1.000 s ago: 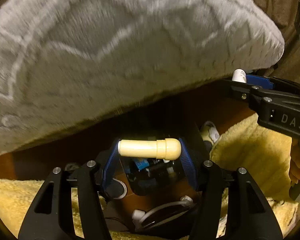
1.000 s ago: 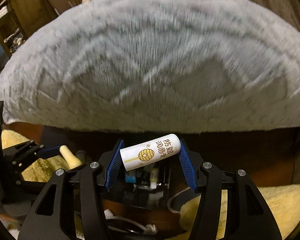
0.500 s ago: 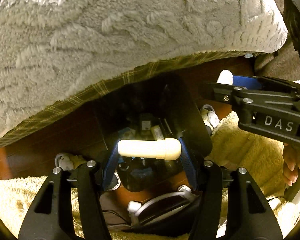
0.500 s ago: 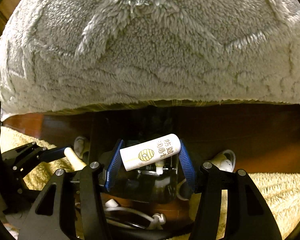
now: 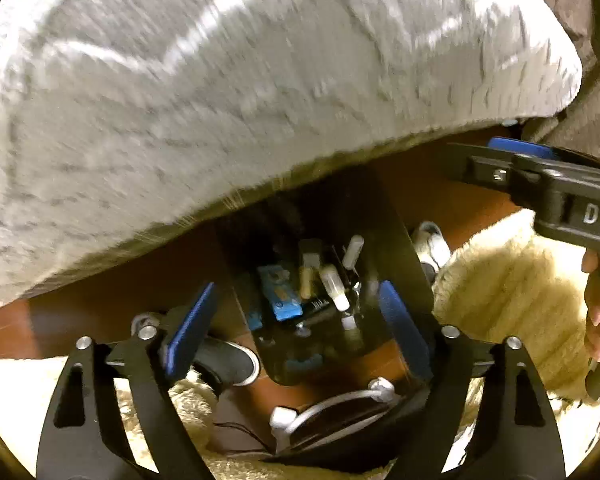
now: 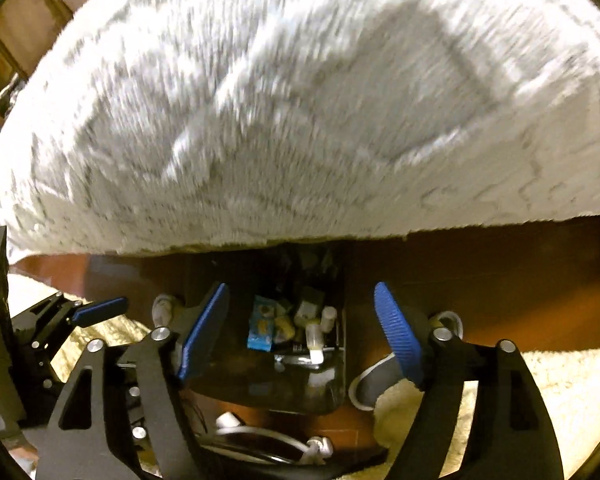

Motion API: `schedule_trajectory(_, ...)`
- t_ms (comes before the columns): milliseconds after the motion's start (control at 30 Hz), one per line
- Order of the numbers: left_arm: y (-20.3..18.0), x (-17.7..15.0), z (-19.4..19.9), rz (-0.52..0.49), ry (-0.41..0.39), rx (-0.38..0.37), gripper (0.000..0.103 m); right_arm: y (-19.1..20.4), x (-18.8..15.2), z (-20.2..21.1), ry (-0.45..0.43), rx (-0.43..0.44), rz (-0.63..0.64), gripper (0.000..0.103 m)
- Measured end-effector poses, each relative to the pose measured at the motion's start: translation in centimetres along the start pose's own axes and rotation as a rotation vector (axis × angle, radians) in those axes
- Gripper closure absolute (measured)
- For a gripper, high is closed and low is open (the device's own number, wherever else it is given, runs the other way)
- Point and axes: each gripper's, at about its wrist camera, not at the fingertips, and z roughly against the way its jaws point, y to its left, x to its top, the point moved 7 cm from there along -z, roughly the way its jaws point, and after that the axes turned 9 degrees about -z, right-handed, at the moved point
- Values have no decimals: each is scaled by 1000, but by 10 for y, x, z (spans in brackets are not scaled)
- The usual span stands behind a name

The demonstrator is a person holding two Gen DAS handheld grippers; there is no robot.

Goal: Collect trash
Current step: 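Lower the white tube and yellow cylinder below the bed edge and open both tools, then move both tools back over the last items on the blanket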

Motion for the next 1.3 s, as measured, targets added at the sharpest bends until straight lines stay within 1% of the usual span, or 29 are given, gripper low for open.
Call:
schedule_trajectory(33,2,2,7,4,-17,11,19,-1,1,7,-13,-1,-2,15)
schedule_trajectory(100,5,6,16,8,-37,22,18,-1,6,21,-44,-6,-3,12)
schedule_trajectory(167,8,9,28,15,-66,28,17,1,11,35,-77,-12,-3,6)
schedule_trajectory(300,14,24,57,26,-132,40,15,7,23,60,-125,-6,5,6)
schedule_trajectory(367,22,35,78,32,-182,54,12,8,36,74,-166,-4,10,6)
schedule_trajectory(433,33,46,95,40,-220,79,11,11,47,88,-201,0,12,6)
schedule_trajectory(567,54,69,122,65,-269,107,10,10,73,102,-246,1,18,5)
schedule_trajectory(633,64,82,130,64,-284,134,10,8,79,98,-259,-6,22,5)
schedule_trajectory(700,70,91,135,61,-298,153,10,11,95,104,-281,-11,34,5)
schedule_trajectory(767,79,108,146,59,-320,165,10,15,111,108,-299,-18,48,5)
schedule_trajectory(933,100,148,154,52,-348,208,10,28,166,105,-339,-27,61,5)
schedule_trajectory(1067,116,185,147,48,-348,221,10,39,202,89,-339,-28,54,5)
schedule_trajectory(1167,129,211,137,53,-339,219,10,49,234,70,-341,-61,66,5)
schedule_trajectory(1300,146,241,123,58,-330,243,10,56,268,51,-345,-82,61,5)
